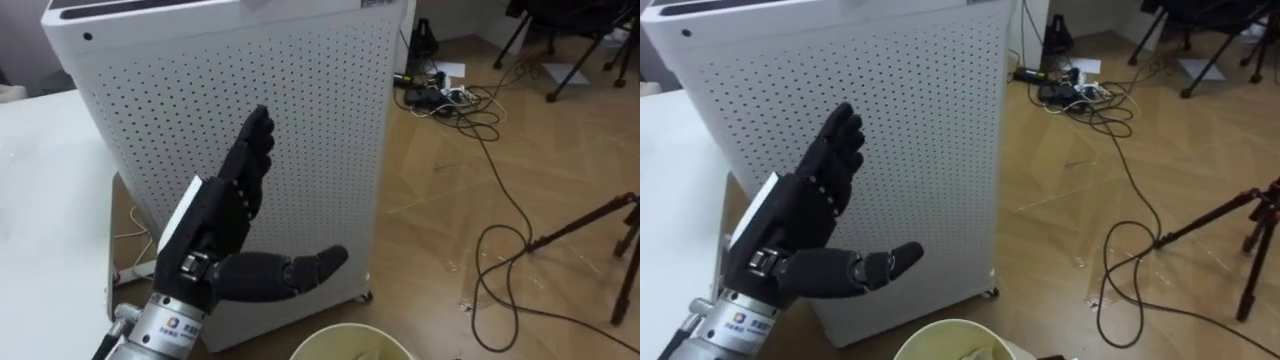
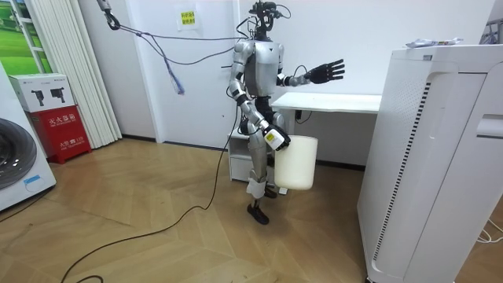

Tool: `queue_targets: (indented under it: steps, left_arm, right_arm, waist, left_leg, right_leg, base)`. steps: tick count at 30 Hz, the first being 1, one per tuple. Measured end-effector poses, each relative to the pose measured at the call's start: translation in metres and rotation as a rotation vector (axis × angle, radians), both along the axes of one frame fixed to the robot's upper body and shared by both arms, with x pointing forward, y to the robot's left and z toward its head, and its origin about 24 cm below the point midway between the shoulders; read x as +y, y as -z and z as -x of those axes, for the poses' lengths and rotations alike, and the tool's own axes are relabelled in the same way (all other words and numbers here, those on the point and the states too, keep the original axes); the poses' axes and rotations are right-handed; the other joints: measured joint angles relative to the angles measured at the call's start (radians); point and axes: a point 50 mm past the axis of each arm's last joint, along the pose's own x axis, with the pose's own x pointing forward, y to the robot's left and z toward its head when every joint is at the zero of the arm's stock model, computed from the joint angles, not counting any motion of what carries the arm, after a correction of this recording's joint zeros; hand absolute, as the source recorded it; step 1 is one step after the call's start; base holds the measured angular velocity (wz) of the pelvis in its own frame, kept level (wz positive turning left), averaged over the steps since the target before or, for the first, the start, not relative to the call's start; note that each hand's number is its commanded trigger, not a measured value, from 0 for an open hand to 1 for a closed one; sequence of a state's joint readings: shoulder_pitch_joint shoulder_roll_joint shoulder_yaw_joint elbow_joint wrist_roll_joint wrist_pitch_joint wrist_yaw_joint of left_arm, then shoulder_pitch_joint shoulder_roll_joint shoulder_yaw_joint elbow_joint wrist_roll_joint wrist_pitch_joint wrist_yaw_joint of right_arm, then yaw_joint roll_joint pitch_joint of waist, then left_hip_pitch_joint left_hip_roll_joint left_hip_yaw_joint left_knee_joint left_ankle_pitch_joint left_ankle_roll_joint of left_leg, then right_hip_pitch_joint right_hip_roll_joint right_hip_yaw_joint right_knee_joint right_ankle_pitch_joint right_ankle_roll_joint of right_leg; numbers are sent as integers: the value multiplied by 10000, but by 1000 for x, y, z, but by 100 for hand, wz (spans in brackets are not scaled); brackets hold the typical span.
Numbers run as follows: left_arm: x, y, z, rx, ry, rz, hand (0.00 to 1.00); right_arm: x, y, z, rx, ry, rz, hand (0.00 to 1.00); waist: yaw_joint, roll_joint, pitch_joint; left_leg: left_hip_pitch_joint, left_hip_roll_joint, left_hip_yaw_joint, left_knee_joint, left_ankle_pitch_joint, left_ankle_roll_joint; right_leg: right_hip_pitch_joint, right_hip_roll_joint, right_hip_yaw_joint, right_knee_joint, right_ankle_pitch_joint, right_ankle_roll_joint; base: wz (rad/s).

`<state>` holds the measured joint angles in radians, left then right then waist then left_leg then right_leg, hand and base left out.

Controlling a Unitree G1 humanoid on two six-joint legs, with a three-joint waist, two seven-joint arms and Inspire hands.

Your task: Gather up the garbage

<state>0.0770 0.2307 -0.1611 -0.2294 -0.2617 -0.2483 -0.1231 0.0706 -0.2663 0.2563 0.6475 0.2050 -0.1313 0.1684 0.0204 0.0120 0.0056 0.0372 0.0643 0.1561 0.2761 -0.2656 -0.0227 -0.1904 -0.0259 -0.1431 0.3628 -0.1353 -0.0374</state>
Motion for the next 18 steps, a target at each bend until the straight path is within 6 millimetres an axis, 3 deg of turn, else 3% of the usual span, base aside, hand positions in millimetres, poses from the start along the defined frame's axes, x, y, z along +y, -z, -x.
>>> queue_targets:
  steps: [8, 15, 18]
  left_arm:
    - [2, -6, 1, -718, -1177, -1519, 0]
    - [7, -14, 2, -1586, -2185, -2303, 0]
    - [9, -20, 4, -1959, -2489, -2145, 0]
  right_arm:
    - [2, -1, -2, -93, -36, -149, 100]
    - [3, -1, -1, -51, -286, -167, 100]
    - [3, -1, -1, -51, -287, -189, 100]
  waist:
    - [-125, -117, 71]
    - [-95, -105, 69]
    - [-63, -100, 69]
  left_leg:
    - [292, -117, -260, -388, 26, -32]
    - [277, -94, -486, -392, 27, -32]
    - [291, -54, -384, -330, 26, -35]
  right_leg:
    - [131, -21, 39, -24, -29, 78]
    - [142, 51, 50, -31, -30, 78]
    - [157, 88, 55, -22, -69, 49]
  base:
    - [0]
    - [0]
    - [-6]
